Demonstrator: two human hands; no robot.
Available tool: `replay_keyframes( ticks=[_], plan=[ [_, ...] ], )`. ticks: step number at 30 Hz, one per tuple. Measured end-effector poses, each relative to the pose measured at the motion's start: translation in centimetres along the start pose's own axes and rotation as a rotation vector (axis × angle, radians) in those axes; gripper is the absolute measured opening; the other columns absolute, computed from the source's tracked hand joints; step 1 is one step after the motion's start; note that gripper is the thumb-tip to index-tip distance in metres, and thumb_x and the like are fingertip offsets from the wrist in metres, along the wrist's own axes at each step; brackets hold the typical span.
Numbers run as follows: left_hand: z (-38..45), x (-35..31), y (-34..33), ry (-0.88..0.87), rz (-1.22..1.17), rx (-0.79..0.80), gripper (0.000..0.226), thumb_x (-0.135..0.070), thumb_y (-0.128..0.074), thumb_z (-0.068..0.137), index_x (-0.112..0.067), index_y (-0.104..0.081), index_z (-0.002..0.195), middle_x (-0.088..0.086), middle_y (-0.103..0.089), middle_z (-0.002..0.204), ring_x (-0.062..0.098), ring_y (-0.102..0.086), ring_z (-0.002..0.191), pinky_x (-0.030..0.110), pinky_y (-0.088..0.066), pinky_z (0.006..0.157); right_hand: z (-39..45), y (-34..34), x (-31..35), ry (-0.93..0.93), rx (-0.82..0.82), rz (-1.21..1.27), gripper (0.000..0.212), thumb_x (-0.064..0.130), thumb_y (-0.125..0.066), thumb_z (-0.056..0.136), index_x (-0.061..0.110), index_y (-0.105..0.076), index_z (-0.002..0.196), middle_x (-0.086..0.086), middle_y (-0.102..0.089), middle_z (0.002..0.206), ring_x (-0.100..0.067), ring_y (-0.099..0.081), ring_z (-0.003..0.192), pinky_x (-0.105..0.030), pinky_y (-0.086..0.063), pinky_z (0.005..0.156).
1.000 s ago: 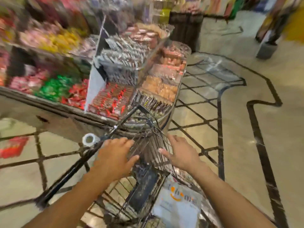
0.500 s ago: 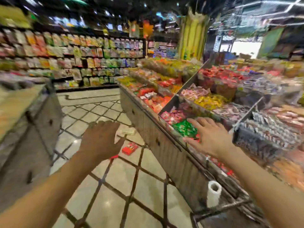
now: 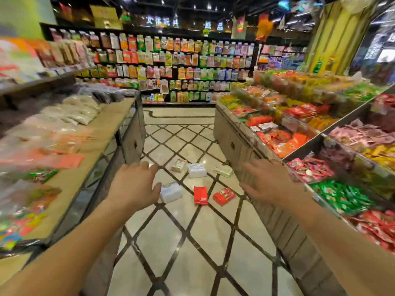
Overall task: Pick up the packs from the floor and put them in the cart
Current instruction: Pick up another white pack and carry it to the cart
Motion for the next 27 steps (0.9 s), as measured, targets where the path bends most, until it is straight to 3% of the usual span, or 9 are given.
replay_keyframes(
  ticks=[3,8,14,17,19,22,27],
  plan=[
    [4.7,2.1,-2.9,0.026,0.037,0.027,0.047,-0.054,-0.049,0.093,-0.022,-0.060,0.125,0.002,-0.065,0.112,0.024,-0.063,0.108,0.037,-0.046,0.085,6.2,-2.3,0.0,0.035,-0.019,-0.013,0.065,0.058,-0.048,0.099,0.028,-0.044,0.156,-0.001,-0.060,0.145,-0.024,-0.056,0.133,-0.033,-0.051,0.090],
    [13.4,5.0,-7.7,0.061,0.059,0.081,0.043,-0.052,-0.051,0.093,-0.021,-0.063,0.120,0.001,-0.067,0.109,0.024,-0.064,0.105,0.038,-0.048,0.088,17.6,-8.0,-1.9,0.022,0.035,0.016,0.068,0.061,-0.049,0.098,0.034,-0.036,0.159,0.003,-0.054,0.151,-0.022,-0.052,0.137,-0.038,-0.051,0.099],
    [22.9,9.5,-11.4,0.145,0.040,0.099,0.043,-0.053,-0.053,0.093,-0.020,-0.062,0.120,0.003,-0.065,0.115,0.025,-0.061,0.114,0.039,-0.046,0.090,31.4,-13.3,-2.5,0.096,0.075,0.048,0.073,0.070,-0.049,0.095,0.036,-0.037,0.159,0.002,-0.051,0.155,-0.024,-0.049,0.141,-0.041,-0.048,0.104],
    [26.8,11.7,-14.2,0.144,0.064,0.118,0.050,-0.054,-0.050,0.094,-0.021,-0.056,0.131,0.004,-0.063,0.125,0.026,-0.057,0.122,0.041,-0.044,0.098,37.1,-15.6,-1.4,0.138,0.088,0.062,0.074,0.071,-0.050,0.093,0.036,-0.039,0.158,0.001,-0.051,0.155,-0.024,-0.050,0.140,-0.042,-0.045,0.102],
    [29.6,13.5,-16.5,0.160,0.065,0.115,0.059,-0.056,-0.047,0.091,-0.017,-0.059,0.133,0.007,-0.064,0.123,0.030,-0.059,0.118,0.045,-0.045,0.097,40.8,-17.4,-0.7,0.160,0.086,0.062,0.076,0.073,-0.047,0.090,0.035,-0.043,0.156,0.001,-0.053,0.153,-0.025,-0.052,0.138,-0.042,-0.044,0.099],
    [34.1,15.8,-20.8,0.146,0.048,0.131,0.067,-0.057,-0.040,0.080,-0.011,-0.068,0.120,0.011,-0.068,0.112,0.036,-0.063,0.105,0.049,-0.047,0.088,46.6,-20.2,0.6,0.177,0.098,0.114,0.086,0.075,-0.034,0.080,0.031,-0.053,0.151,-0.003,-0.058,0.148,-0.029,-0.055,0.134,-0.046,-0.044,0.098],
    [42.8,19.4,-27.9,0.107,0.042,0.141,0.067,-0.055,-0.054,0.080,-0.013,-0.061,0.132,0.011,-0.065,0.124,0.035,-0.059,0.117,0.051,-0.045,0.096,56.1,-24.9,3.0,0.190,0.106,0.121,0.091,0.077,-0.030,0.078,0.029,-0.054,0.152,-0.008,-0.056,0.153,-0.034,-0.053,0.138,-0.052,-0.045,0.103]
  ],
)
Point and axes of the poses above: each hand's wrist, its own z-axis towards the middle knuckle, its own y-axis out of the back of the hand, x = y × z, the point moved 8 cm from there along z, towards the middle knuckle
